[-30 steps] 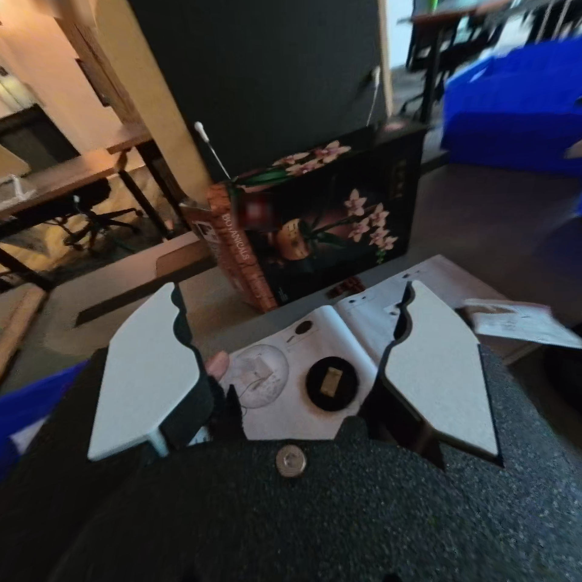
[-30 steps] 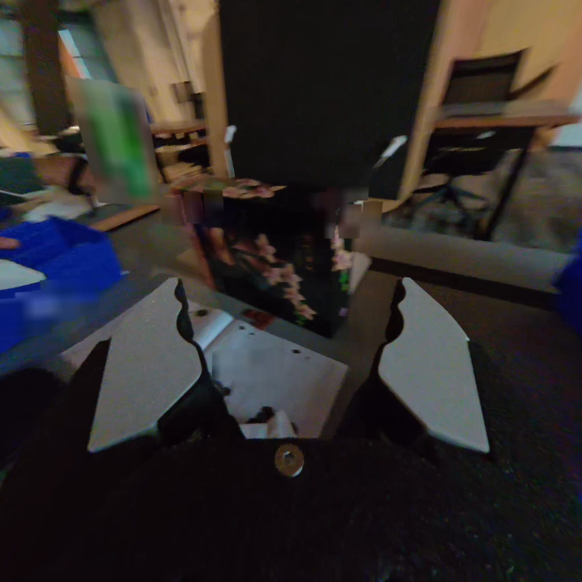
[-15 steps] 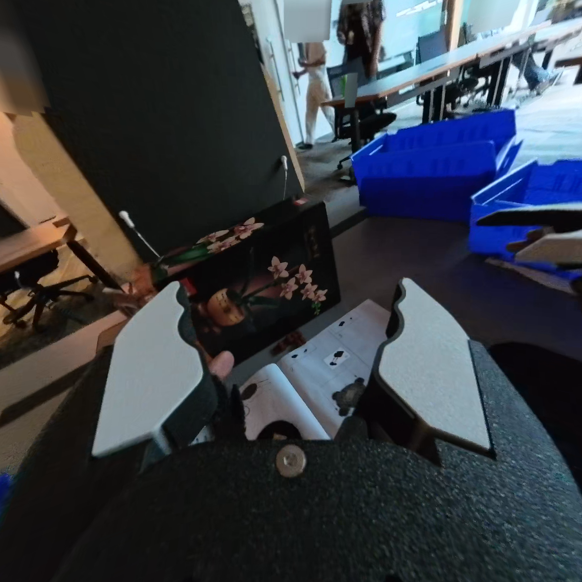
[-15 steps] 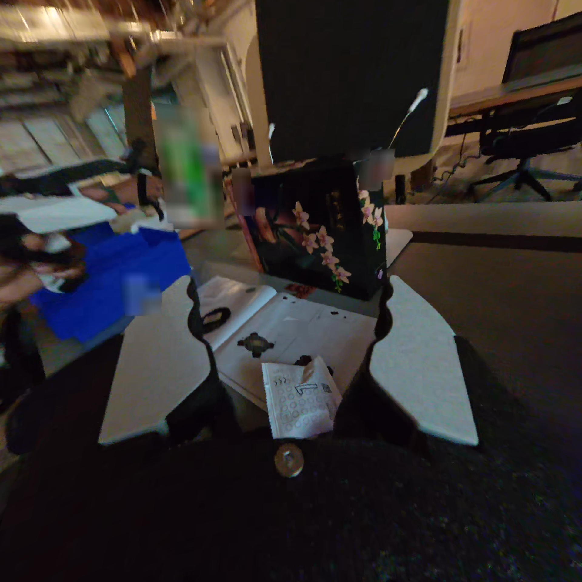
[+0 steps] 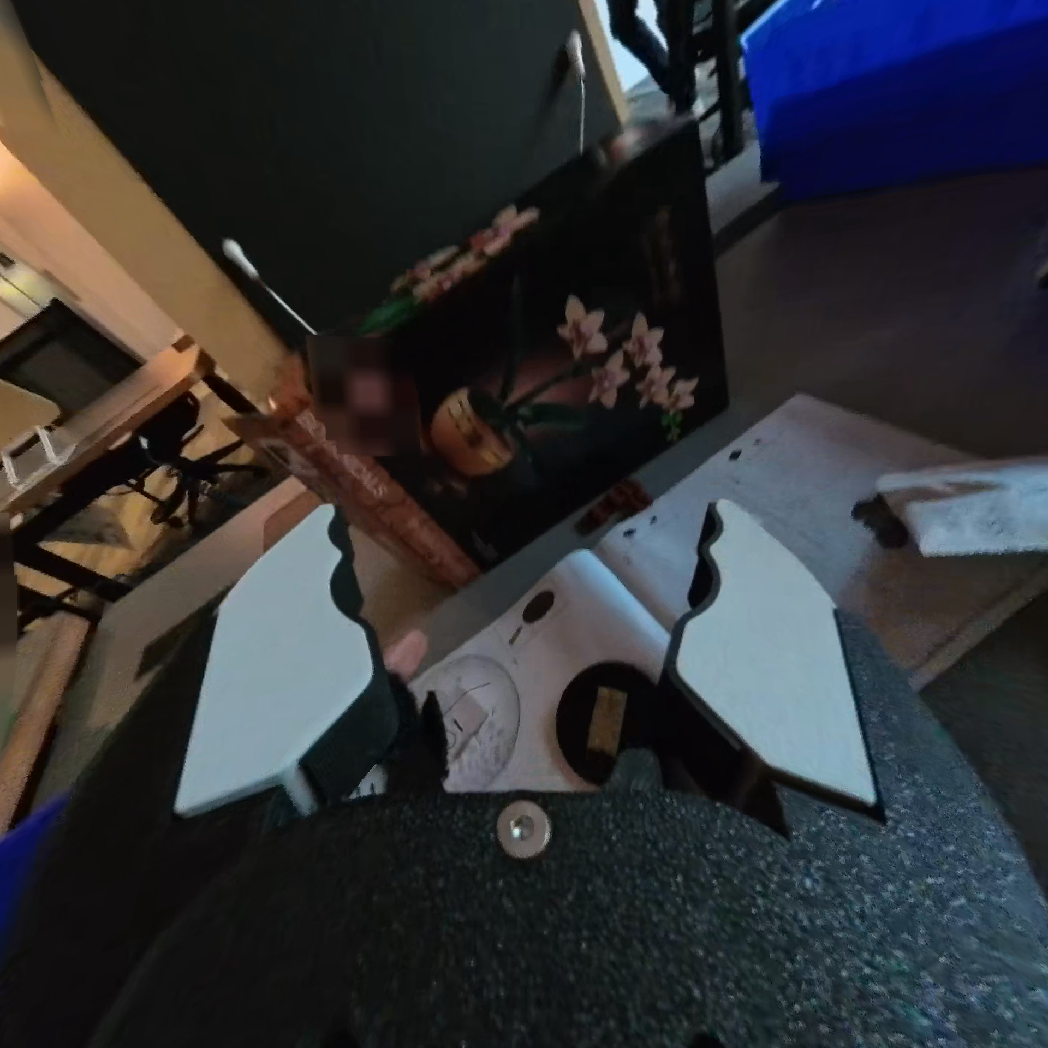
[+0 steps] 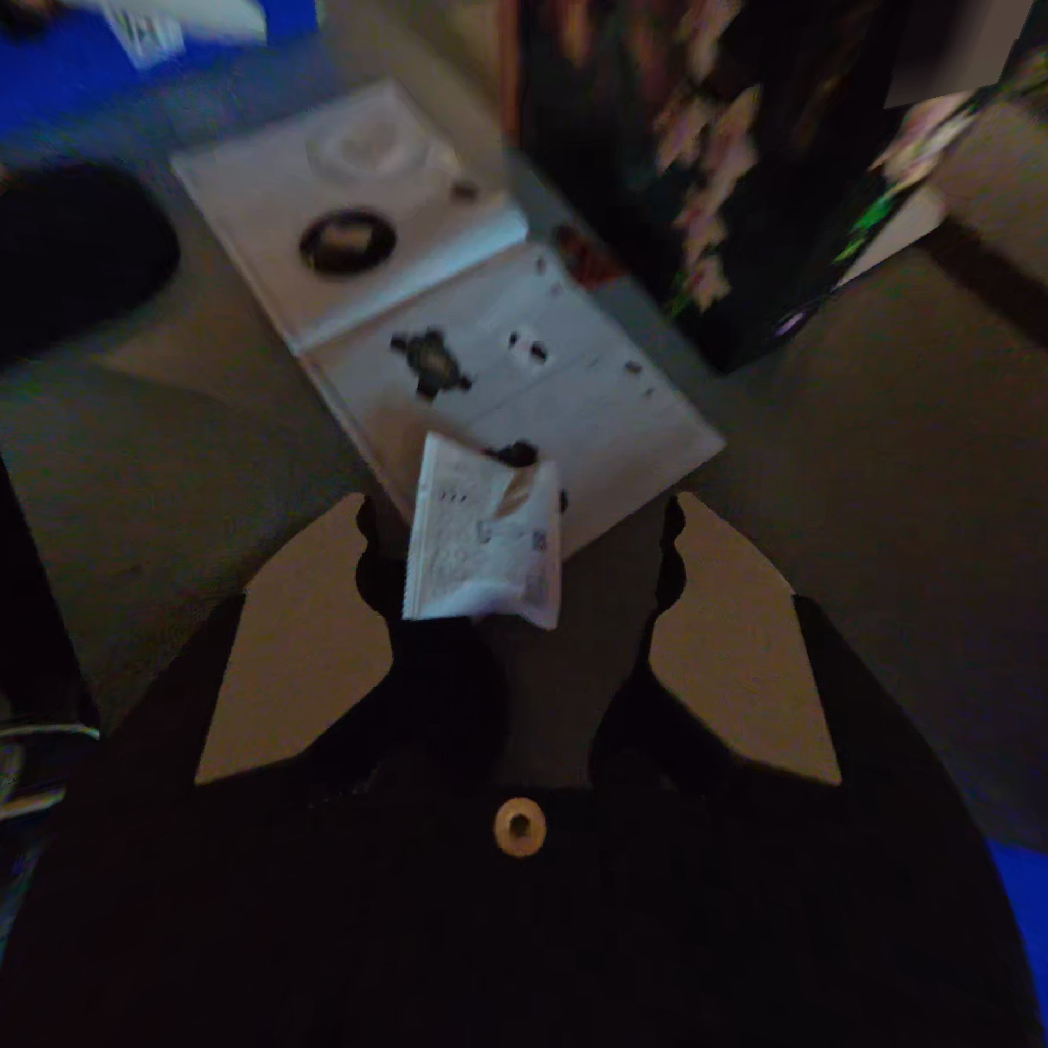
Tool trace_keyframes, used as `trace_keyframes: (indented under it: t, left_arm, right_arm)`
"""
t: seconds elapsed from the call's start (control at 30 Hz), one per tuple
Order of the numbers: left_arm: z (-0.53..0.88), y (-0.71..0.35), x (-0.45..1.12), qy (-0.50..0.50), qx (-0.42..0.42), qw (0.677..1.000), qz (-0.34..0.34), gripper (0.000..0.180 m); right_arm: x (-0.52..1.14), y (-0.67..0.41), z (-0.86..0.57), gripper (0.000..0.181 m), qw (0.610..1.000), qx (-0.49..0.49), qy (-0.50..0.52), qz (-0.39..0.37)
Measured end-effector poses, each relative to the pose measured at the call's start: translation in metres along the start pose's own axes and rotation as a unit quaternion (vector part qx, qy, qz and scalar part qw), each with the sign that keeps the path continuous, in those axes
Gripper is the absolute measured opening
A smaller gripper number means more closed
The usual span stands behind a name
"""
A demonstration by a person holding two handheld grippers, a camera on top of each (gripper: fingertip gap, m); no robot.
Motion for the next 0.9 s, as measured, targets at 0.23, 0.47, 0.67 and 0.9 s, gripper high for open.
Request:
trace_keyframes:
  t: [0.23,0.47,0.67,0.9]
  left_arm:
    - [-0.02,0.029,-0.011,0.026,-0.025,0.999,0.02,0.112]
    - [-0.023,0.043,-0.02,0.069,-0.041,0.997,0.024,0.111]
    - [-0.039,0.046,-0.018,0.119,-0.035,0.992,0.016,0.109]
    - [-0.067,0.031,-0.009,0.198,-0.047,0.979,-0.01,0.103]
  right_arm:
    - [0.048,0.036,0.041,0.069,0.985,-0.116,0.079,0.104]
    - [0.06,0.042,0.044,0.046,0.976,-0.115,0.146,0.113]
    - [0.05,0.036,0.043,0.006,0.967,-0.143,0.197,0.072]
    - [0.013,0.016,0.032,0.003,0.98,-0.134,0.148,0.0]
Point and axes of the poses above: each gripper's, where its closed fingertips meet, x out along the fingers, y out of its underside, z = x × y across the jaws, the point moved 7 cm from there along -x, back along the fingers, and after that the axes turned 5 degrees about x, right-handed, at the moved point
